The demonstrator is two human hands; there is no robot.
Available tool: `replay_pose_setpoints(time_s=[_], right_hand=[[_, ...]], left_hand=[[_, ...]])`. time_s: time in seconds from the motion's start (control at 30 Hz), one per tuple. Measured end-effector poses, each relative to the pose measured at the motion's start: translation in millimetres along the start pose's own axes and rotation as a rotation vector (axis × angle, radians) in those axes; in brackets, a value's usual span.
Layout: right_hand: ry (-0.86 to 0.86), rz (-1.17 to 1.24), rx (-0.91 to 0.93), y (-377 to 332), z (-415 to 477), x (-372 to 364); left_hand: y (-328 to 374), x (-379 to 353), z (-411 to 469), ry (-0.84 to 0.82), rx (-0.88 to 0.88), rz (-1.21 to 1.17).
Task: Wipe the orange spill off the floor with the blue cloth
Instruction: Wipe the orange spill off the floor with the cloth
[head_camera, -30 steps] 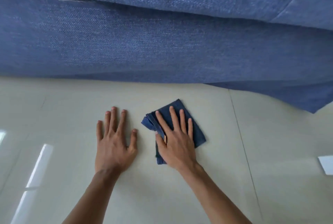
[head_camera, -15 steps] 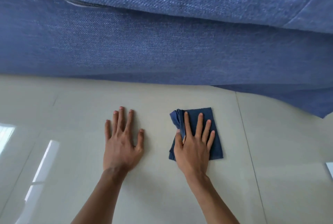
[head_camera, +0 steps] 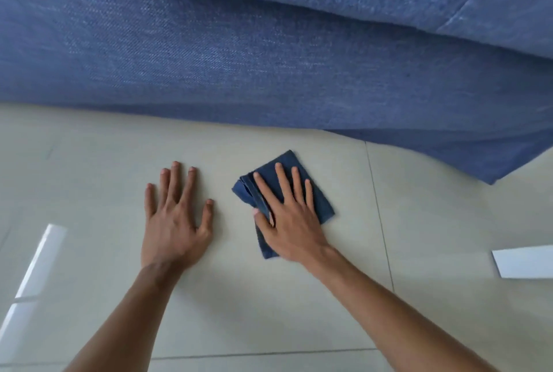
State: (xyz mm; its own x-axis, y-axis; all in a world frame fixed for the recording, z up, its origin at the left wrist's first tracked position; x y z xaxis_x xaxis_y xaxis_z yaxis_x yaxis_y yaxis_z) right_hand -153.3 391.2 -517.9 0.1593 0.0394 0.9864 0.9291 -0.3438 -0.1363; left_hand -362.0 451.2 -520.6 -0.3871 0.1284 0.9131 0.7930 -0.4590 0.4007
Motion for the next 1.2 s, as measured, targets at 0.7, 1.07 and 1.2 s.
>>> replay_pose_setpoints(time_s=[0.7,1.07,1.2], right_hand=[[0.064,0.032,-0.451,76,-11,12],[0.096,0.037,-0.552,88,-35,9],[0.058,0.027,-0.498,44,-74,-2]], left_hand=[[-2,0,2,0.001,-0.001,0.004],[-2,0,0,0.008,0.0,0.016],[0,0,0,0.011,0.001,0.016]])
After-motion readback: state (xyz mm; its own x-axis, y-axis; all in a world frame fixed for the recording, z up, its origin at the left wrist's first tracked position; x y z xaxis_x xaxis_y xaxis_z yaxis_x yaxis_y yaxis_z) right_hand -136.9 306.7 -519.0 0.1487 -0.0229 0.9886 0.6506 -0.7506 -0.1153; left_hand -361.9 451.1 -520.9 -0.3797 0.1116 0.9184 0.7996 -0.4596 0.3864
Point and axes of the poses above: each hand's wrist, its own z-axis towards the middle knuckle, its own x-axis out of the back of the hand, y = z × x, the point moved 1 cm from there along z, towards the middle knuckle, and after that the axes turned 14 degrees about -x, right-handed, at the moved point
